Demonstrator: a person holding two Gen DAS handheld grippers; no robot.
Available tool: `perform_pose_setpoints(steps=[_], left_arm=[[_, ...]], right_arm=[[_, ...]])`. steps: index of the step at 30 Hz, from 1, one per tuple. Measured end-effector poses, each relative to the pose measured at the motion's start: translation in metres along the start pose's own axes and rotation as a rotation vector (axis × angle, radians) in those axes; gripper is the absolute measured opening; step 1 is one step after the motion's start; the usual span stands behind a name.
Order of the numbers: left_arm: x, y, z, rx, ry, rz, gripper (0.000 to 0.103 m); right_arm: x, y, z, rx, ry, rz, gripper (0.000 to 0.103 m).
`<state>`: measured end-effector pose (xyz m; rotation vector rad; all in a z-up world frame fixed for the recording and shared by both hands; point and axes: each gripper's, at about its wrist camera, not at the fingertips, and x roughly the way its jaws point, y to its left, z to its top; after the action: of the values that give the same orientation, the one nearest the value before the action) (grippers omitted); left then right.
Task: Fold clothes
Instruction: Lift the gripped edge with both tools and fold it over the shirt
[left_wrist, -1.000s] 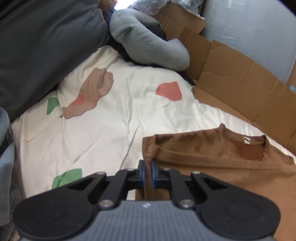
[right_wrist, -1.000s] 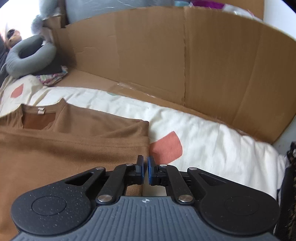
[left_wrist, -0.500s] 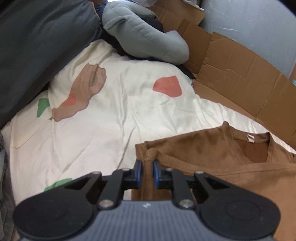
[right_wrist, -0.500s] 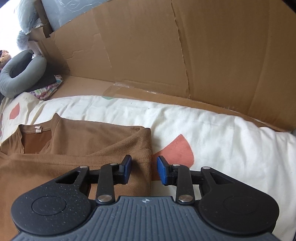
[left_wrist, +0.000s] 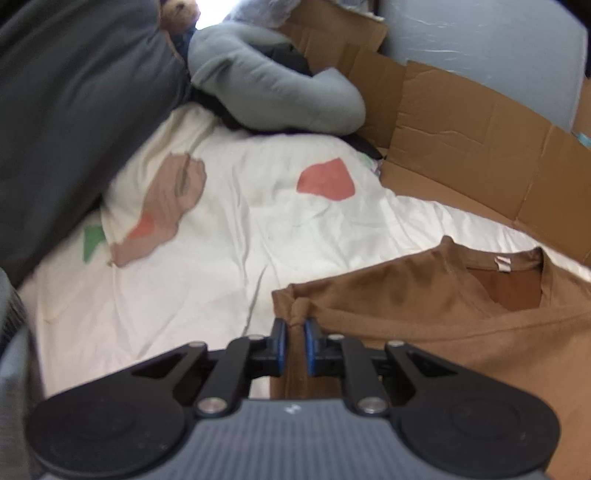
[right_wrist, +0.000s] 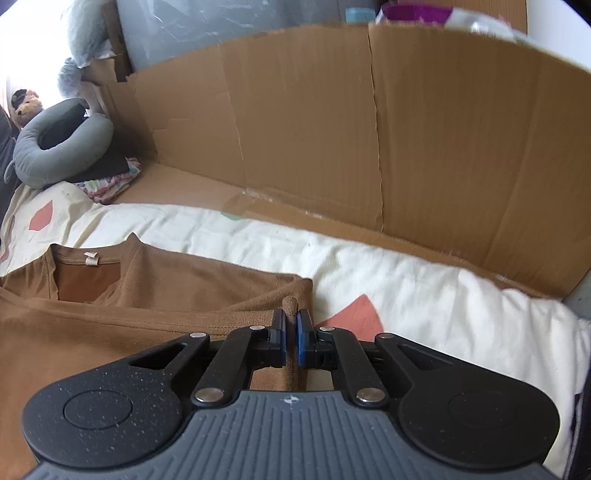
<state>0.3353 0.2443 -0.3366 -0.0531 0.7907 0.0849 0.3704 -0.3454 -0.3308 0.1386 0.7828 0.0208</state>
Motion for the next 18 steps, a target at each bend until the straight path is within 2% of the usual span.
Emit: perform_pose_setpoints(steps=[4, 6, 9, 13, 18], left_arm=[[-0.01, -0.005, 0.0, 0.044, -0.03, 0.048, 0.001], [-0.015, -0.008, 0.0, 0.067, -0.046, 0.071, 0.0], [-0.011, -0.005, 0.002, 0.054, -0.026, 0.036, 0.0], [-0.004, -0.008, 0.006, 0.064, -0.02, 0.007, 0.011], [0.011, -0.013, 0.006, 0.083, 0.008, 0.006, 0.012]], right_arm=[[-0.01, 0.005, 0.0, -0.04, -0.028, -0.017, 0.004], [-0.014, 0.008, 0.0, -0.051, -0.037, -0.022, 0.004], [-0.011, 0.007, 0.0, -0.044, -0.026, -0.02, 0.004], [-0.008, 0.006, -0.001, -0.034, -0.01, -0.02, 0.004], [-0.003, 0.004, -0.003, -0.027, 0.008, -0.02, 0.004]])
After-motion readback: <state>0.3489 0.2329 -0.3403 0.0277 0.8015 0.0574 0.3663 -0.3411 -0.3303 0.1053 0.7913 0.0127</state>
